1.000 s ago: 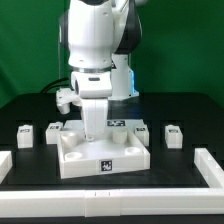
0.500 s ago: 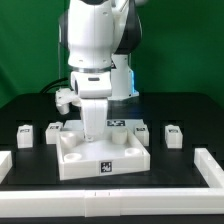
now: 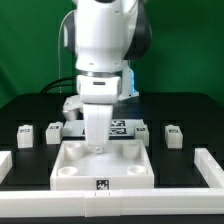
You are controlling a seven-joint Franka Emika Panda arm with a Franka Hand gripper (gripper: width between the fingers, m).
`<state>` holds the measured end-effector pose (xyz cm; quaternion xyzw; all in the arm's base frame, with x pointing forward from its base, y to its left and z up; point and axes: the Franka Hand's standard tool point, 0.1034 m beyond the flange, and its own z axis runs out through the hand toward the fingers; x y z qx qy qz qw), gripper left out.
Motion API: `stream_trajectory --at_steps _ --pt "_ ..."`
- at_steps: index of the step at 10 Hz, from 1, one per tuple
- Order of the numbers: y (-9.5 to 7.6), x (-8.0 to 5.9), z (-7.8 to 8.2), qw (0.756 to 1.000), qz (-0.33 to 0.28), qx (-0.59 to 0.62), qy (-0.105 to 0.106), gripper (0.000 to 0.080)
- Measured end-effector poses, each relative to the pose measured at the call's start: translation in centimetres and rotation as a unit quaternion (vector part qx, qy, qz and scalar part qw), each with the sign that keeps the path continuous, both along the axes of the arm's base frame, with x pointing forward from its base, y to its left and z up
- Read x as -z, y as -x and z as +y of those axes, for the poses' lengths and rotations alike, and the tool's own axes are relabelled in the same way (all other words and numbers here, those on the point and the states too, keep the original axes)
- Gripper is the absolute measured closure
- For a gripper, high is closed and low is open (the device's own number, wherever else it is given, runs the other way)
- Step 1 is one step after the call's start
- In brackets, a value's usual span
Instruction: Assemble one leg
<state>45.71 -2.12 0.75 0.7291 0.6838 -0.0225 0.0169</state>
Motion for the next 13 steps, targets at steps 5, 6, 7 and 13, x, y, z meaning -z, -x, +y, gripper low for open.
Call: stream_trajectory --at_steps 5,6,7,13 --pt "-1.6 0.0 4.9 1.0 -0.011 0.003 -0.003 0.0736" --pt "-2.1 0.0 5.9 1.0 -0.013 -0.005 -0.005 0.0736" --pt "-2.7 0.0 6.4 1.0 -0.005 -0.01 0.001 0.0736" --pt "-3.6 -0.2 7.7 1.0 0.002 -0.027 0.003 0.0673"
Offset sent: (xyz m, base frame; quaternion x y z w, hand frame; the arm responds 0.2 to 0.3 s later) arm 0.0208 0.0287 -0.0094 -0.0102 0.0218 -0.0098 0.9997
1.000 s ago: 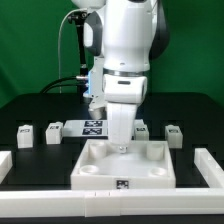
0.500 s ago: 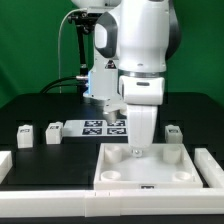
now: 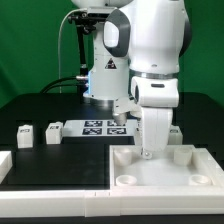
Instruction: Assemble one leg
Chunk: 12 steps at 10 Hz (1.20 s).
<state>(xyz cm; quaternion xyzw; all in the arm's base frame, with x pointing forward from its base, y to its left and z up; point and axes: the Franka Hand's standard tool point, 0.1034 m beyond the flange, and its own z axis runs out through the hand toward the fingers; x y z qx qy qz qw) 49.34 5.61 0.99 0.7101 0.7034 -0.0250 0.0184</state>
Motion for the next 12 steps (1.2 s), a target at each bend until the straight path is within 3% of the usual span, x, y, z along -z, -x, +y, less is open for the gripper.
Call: stream_trajectory --at_steps 1,3,4,5,10,12 --pt "0.0 0.0 0.0 1.0 0.0 0.0 0.0 0.0673" --pt "0.0 0.0 0.0 1.0 0.0 0.0 0.0 0.0276" --pt "0.0 0.0 0.0 1.0 0.0 0.0 0.0 0.0276" --pt "0.0 0.0 0.0 1.0 0.0 0.0 0.0 0.0177" --pt "0.1 -0.1 0.0 1.0 -0.003 0.006 -0.001 0.015" --pt "2.2 -1.6 -0.3 0.999 -0.023 0.043 -0.009 0.015"
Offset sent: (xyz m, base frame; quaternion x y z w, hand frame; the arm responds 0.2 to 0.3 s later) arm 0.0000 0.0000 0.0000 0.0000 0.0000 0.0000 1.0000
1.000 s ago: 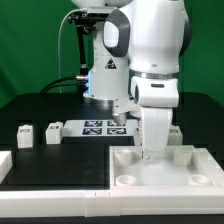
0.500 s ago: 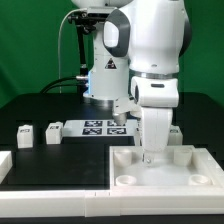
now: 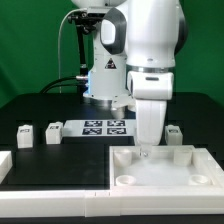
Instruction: Assemble one leg
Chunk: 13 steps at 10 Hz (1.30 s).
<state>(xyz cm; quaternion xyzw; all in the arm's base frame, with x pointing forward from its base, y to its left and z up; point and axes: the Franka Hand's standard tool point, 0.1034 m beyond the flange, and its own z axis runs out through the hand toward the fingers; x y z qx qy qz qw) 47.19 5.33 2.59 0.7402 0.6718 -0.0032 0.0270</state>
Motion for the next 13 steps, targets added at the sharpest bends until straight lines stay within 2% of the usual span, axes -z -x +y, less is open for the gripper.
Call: stream_trajectory --at_steps 2,3,6,8,9,10,11,12,13 --pt "1.9 -2.7 0.1 0.999 -0.012 0.035 0.003 0.015" --pt "2.5 -3.3 0.0 0.999 -0.015 0.043 0.004 0.015" --pt "2.5 -3.1 0.0 0.998 -0.014 0.063 0.002 0.015" --pt "2.5 -3.1 0.1 0.988 -0.016 0.152 -0.005 0.015" --pt "2.5 -3.1 0.1 0.974 -0.015 0.225 -0.012 0.015" --pt "2.8 -2.8 -0.4 0.947 -0.017 0.319 -0.028 0.015" --pt "3.9 -2.6 -0.3 0.905 -0.016 0.424 -0.04 0.015" --pt "4.7 -2.5 0.7 0.866 -0.014 0.498 -0.044 0.015" --pt "4.9 -2.4 1.2 0.842 -0.011 0.538 -0.046 0.015"
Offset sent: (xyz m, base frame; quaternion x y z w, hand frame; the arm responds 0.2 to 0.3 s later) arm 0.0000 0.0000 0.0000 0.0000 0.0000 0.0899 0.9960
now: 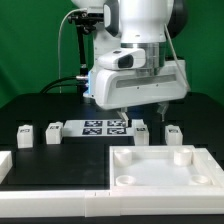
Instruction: Assemble one leg
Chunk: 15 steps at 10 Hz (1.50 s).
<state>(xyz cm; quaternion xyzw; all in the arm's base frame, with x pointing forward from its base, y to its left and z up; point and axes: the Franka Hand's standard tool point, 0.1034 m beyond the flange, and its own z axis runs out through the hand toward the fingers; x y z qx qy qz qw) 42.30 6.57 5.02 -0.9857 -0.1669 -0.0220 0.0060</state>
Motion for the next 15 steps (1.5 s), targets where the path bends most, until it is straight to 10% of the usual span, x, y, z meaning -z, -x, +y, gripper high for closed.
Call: stream_trajectory --at_steps 6,10,15 --pt "1.7 0.3 4.5 0.982 0.017 0.189 -0.021 0.015" --pt "1.8 0.4 4.6 0.984 0.04 0.176 -0.014 0.015" --pt "2.5 -0.8 4.1 0.936 0.316 0.154 0.019 0.015"
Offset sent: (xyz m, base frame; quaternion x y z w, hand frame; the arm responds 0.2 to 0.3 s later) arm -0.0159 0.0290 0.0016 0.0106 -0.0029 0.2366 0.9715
